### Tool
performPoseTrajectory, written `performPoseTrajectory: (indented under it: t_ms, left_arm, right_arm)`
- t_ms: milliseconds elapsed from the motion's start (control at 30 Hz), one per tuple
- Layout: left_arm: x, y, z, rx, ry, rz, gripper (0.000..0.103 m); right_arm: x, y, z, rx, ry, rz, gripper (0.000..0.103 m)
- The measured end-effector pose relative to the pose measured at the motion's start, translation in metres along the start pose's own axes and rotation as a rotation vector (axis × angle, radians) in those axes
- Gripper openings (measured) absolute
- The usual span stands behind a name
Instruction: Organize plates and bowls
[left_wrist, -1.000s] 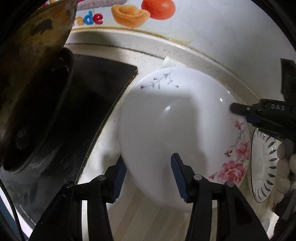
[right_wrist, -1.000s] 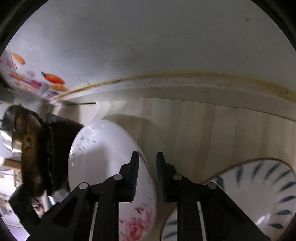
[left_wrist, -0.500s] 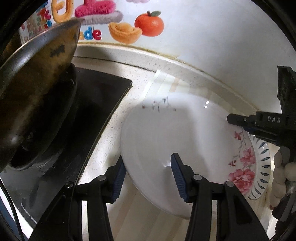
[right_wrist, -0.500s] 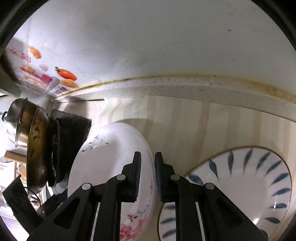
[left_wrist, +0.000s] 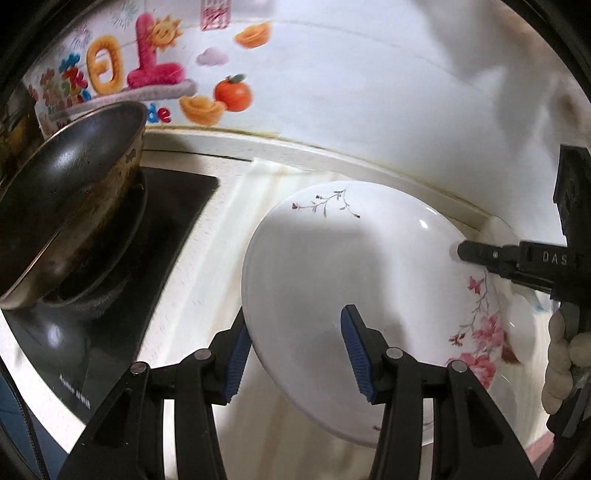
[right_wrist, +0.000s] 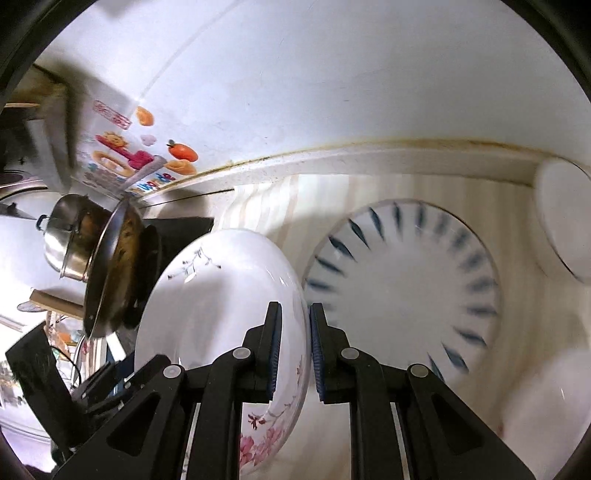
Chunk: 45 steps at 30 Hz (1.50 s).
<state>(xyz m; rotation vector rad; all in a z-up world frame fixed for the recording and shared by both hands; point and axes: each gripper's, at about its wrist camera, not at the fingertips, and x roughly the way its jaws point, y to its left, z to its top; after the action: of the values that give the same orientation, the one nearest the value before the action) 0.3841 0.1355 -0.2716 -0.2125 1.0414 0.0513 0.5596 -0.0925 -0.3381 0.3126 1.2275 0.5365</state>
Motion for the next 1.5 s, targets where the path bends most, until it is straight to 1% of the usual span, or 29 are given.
performPoseTrajectory:
  t_ms: [200,400,567,667,767,933,1100,1233,1500]
  left_arm:
    - [-0.03,-0.04,-0.035,0.047,0.027,-0.048,0.046]
    - [-0.039,-0.079,-0.079,0.093,0.091,-0.108,0.046]
    - [-0.03,-0.108,-0.105,0.151,0.15,-0.135,0.046]
    - [-0.02,-0.123,-0.116,0.188,0.174,-0.139,0.046]
    - [-0.006,-0.139,-0.126,0.23,0.2,-0.136,0.046]
    - [0.013,-0.158,-0.136,0.265,0.247,-0.122,0.046]
    - [0.02,-0.172,-0.137,0.305,0.244,-0.099,0.046]
    - [0.025,-0.179,-0.137,0.33,0.252,-0.077,0.046]
    - [0.031,-0.179,-0.139,0.356,0.268,-0.049,0.046]
  right_arm:
    - [-0.068,-0.028,-0.061,0.04,-0.027,-0.008,0.017]
    - [-0.126,-0.063,-0.132,0.094,-0.047,-0.034,0.017]
    - [-0.15,-0.098,-0.183,0.164,-0.044,-0.061,0.017]
    - [-0.153,-0.119,-0.206,0.201,-0.034,-0.071,0.017]
    - [-0.149,-0.139,-0.222,0.231,-0.025,-0.09,0.017]
    - [-0.139,-0.165,-0.234,0.267,-0.012,-0.106,0.017]
    - [-0.134,-0.179,-0.238,0.284,-0.006,-0.115,0.017]
    - [-0.133,-0.184,-0.238,0.286,-0.006,-0.118,0.017]
    - [-0.129,-0.186,-0.237,0.278,0.005,-0.124,0.017]
